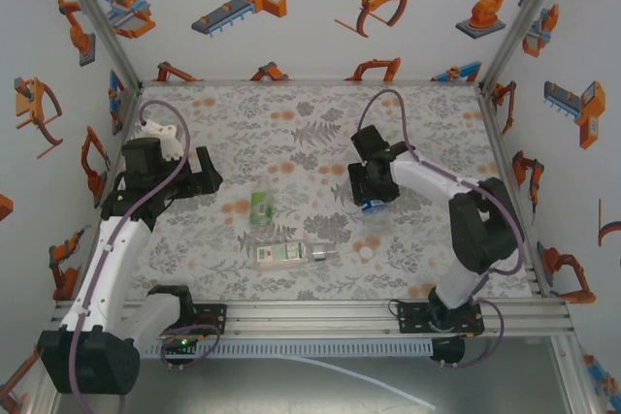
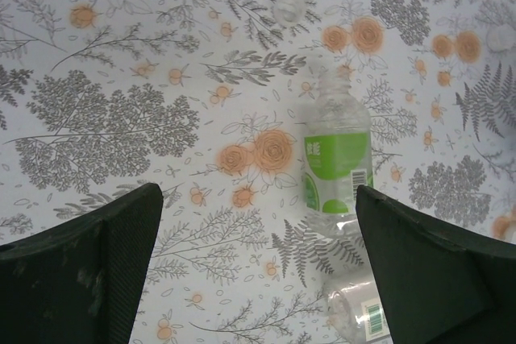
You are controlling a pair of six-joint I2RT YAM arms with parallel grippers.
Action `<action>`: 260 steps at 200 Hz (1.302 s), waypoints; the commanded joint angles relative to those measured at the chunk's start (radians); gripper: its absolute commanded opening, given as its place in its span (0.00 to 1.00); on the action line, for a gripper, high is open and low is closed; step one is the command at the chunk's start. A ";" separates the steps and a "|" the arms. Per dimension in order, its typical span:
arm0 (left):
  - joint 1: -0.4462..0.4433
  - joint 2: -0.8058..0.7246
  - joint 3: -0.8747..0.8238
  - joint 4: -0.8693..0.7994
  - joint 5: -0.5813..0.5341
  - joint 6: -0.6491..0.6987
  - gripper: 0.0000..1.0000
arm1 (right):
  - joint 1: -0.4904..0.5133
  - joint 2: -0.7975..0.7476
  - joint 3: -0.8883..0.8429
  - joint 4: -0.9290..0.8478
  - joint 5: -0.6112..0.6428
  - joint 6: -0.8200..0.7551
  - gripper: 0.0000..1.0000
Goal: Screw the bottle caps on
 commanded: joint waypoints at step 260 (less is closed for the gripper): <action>-0.702 0.111 0.036 0.879 0.330 -0.389 0.98 | 0.241 -0.566 0.141 0.480 -0.322 0.237 0.35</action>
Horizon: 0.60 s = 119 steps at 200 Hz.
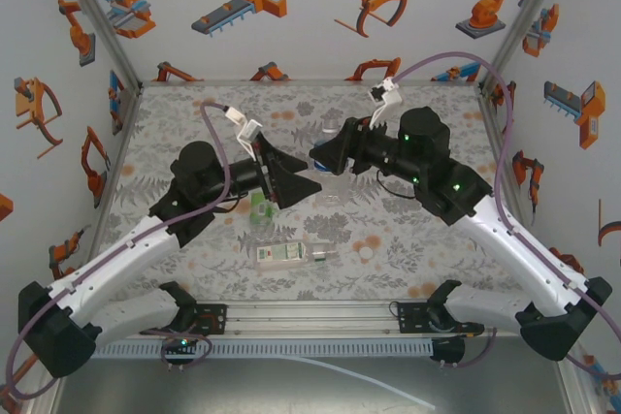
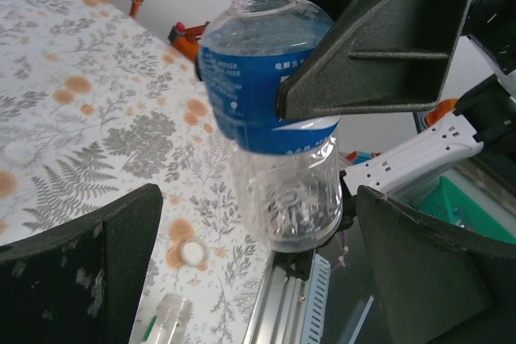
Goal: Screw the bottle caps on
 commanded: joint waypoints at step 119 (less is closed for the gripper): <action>-0.100 0.103 0.065 0.126 -0.037 -0.028 0.79 | 0.078 -0.046 0.022 0.140 0.077 0.024 0.34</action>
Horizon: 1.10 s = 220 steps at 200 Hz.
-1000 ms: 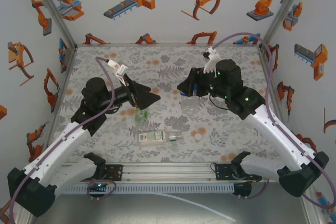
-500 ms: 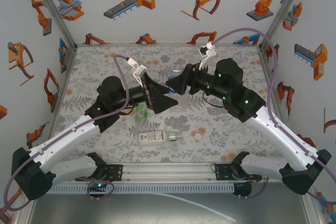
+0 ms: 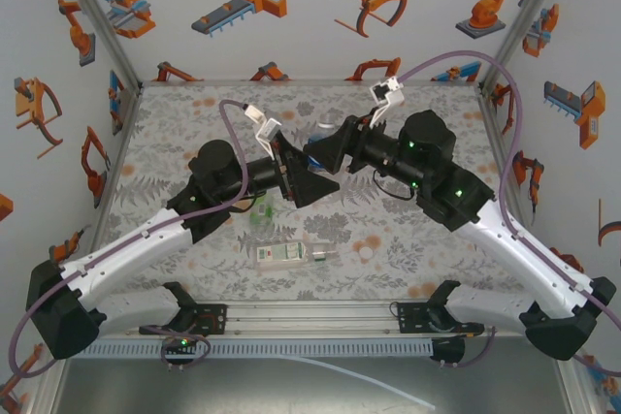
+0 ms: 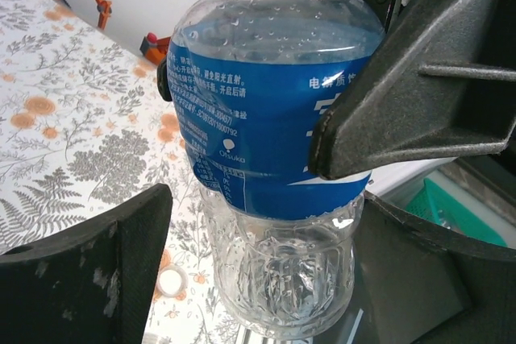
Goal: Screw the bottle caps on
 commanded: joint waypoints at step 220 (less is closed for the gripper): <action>-0.002 -0.069 0.010 -0.120 -0.023 0.149 0.41 | 0.028 -0.007 0.086 -0.069 0.071 -0.071 0.82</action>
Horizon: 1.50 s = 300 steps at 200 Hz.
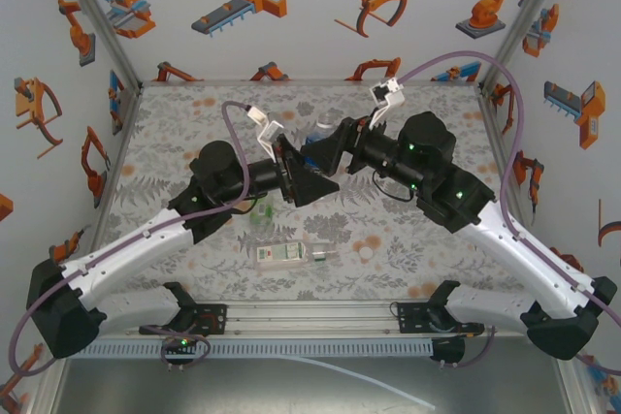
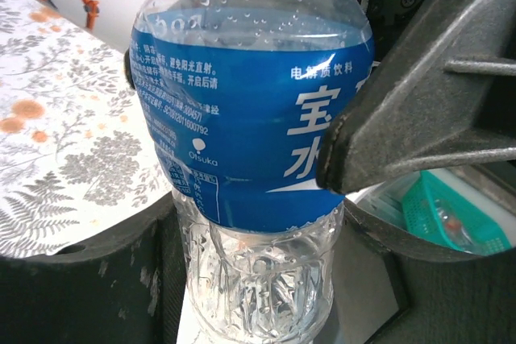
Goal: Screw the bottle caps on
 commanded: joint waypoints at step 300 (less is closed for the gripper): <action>0.144 -0.313 -0.128 -0.625 -0.171 0.478 0.00 | -0.175 0.099 -0.331 -0.449 0.202 0.027 0.67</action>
